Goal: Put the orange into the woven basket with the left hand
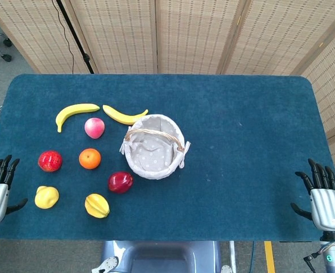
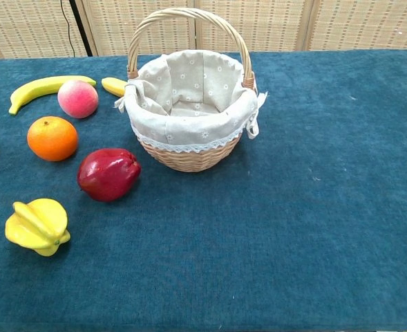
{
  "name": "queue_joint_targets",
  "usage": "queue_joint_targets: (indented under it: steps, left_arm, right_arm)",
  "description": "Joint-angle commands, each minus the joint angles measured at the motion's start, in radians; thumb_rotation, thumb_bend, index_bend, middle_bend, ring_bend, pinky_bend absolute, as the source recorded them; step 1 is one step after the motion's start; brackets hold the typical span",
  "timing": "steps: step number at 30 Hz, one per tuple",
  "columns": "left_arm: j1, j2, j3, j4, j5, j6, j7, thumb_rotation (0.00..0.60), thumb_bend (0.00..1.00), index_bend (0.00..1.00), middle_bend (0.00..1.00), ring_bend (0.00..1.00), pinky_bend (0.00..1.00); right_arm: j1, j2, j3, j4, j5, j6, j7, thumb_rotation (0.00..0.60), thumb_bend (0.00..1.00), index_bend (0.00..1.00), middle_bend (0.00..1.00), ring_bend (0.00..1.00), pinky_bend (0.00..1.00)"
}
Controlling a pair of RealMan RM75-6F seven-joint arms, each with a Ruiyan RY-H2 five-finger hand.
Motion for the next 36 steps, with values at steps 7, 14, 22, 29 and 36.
queue_joint_targets:
  steps: [7,14,22,29,36]
  left_arm:
    - [-0.039,-0.009,-0.019,0.007,-0.019,-0.053,-0.010,0.600,0.01,0.00,0.00,0.00,0.00]
    - [-0.084,-0.005,-0.031,-0.019,-0.009,-0.098,0.004,0.600,0.01,0.00,0.00,0.00,0.00]
    - [-0.187,-0.029,-0.040,0.012,0.011,-0.229,-0.038,0.600,0.01,0.00,0.00,0.00,0.00]
    - [-0.280,-0.126,-0.057,0.109,0.014,-0.327,-0.093,0.600,0.01,0.00,0.00,0.00,0.00]
    - [-0.343,-0.250,-0.060,0.303,0.019,-0.371,-0.211,0.600,0.01,0.01,0.00,0.00,0.00]
  right_arm:
    - [-0.004,0.008,0.000,-0.004,-0.001,0.003,0.009,0.600,0.00,0.25,0.00,0.00,0.00]
    - [-0.009,0.015,0.001,-0.011,-0.004,0.012,0.024,0.600,0.00,0.25,0.00,0.00,0.00]
    - [-0.013,0.021,0.000,-0.014,-0.009,0.016,0.034,0.600,0.00,0.25,0.00,0.00,0.00]
    - [-0.017,0.027,0.003,-0.017,-0.007,0.021,0.048,0.600,0.00,0.25,0.00,0.00,0.00]
    - [-0.022,0.034,0.005,-0.018,-0.006,0.027,0.064,0.600,0.00,0.25,0.00,0.00,0.00]
